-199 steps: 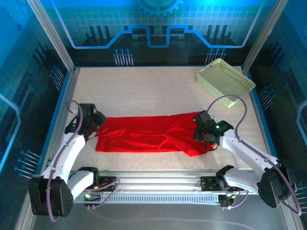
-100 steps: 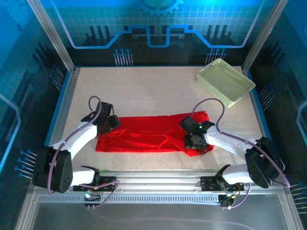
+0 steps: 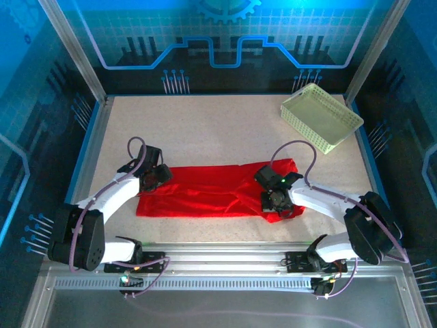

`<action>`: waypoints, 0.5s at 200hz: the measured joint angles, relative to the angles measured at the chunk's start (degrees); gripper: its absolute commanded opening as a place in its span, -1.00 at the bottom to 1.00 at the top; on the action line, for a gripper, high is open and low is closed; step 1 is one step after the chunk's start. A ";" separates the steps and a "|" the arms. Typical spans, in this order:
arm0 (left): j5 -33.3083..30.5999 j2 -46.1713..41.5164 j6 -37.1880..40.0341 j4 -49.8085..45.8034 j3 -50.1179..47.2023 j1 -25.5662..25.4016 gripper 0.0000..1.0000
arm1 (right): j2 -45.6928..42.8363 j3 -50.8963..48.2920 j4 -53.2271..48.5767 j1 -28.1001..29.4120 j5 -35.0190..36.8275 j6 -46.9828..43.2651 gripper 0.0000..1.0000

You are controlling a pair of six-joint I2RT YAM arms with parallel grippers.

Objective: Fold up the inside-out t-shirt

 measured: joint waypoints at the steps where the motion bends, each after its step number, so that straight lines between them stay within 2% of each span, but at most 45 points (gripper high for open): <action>1: 0.00 0.00 0.00 0.00 0.00 0.00 0.19 | 0.00 0.04 -0.02 0.00 0.04 -0.07 -1.00; 58: -0.09 0.00 0.02 -0.02 -0.04 0.00 0.20 | -2.62 5.92 -1.92 -0.59 5.62 -2.89 -1.00; 100: -0.57 0.00 0.02 0.11 -0.44 0.00 0.20 | -2.58 5.79 -0.50 -1.05 9.66 -4.63 -1.00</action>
